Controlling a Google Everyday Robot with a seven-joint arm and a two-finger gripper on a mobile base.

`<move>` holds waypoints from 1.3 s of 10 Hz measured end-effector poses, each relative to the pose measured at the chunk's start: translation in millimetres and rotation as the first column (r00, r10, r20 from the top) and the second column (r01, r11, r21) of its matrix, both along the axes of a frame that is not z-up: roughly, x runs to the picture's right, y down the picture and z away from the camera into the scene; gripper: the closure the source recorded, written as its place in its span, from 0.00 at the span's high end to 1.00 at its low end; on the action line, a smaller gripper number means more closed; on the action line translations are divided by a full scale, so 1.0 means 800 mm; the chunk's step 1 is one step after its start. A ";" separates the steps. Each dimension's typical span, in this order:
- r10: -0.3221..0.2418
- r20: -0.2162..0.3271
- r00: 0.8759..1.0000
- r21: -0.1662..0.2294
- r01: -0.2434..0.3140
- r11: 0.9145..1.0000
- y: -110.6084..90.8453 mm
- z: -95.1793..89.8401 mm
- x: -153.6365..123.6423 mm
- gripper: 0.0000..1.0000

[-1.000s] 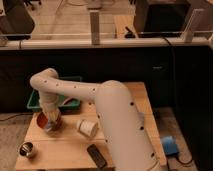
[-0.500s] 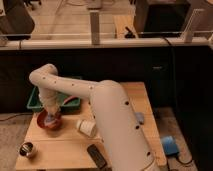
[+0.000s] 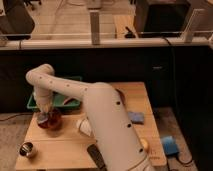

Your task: Wipe red bowl with towel

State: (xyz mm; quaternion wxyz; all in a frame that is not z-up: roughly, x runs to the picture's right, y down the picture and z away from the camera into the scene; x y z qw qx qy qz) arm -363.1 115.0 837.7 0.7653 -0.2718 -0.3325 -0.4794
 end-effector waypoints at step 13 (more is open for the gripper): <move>-0.135 -0.013 0.991 -0.117 0.133 0.984 0.070 -0.052 0.033 0.00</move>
